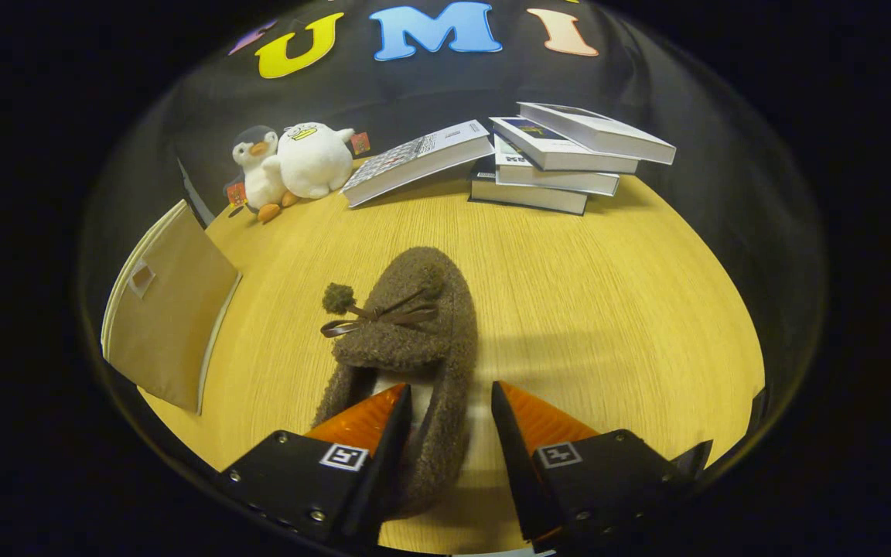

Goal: Open the storage box then place both shoes into the box .Put the left shoe in first, then the right shoe, with the right side of both shoes facing outward in a uniform manner.

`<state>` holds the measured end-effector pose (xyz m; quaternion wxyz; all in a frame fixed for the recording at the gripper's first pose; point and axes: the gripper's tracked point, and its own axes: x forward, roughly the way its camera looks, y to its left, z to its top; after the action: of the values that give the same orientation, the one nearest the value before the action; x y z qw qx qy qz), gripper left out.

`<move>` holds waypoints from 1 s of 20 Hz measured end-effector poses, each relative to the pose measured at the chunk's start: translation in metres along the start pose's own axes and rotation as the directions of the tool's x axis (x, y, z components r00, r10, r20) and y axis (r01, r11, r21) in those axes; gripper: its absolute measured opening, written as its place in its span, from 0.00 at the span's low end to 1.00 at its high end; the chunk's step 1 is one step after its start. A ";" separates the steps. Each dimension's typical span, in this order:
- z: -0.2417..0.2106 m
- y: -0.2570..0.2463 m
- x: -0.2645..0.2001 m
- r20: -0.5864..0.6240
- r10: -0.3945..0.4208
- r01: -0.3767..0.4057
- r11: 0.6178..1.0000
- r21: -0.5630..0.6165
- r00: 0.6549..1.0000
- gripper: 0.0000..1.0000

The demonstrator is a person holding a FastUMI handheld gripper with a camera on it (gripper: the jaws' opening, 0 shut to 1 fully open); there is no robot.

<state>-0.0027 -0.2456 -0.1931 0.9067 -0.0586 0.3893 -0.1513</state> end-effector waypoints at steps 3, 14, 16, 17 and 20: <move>0.001 0.001 0.001 -0.023 -0.032 0.032 0.999 0.024 0.999 0.31; 0.028 0.027 -0.034 -0.029 0.033 -0.022 0.953 0.303 0.999 0.01; 0.041 0.044 -0.046 -0.006 0.047 -0.043 0.951 0.305 0.999 0.01; 0.048 0.052 -0.052 0.005 0.051 -0.050 0.951 0.305 0.999 0.01; 0.066 0.080 -0.069 0.040 0.067 -0.076 0.948 0.308 0.997 0.01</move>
<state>0.0185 -0.1483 -0.1183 0.9152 0.0962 0.3492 -0.1765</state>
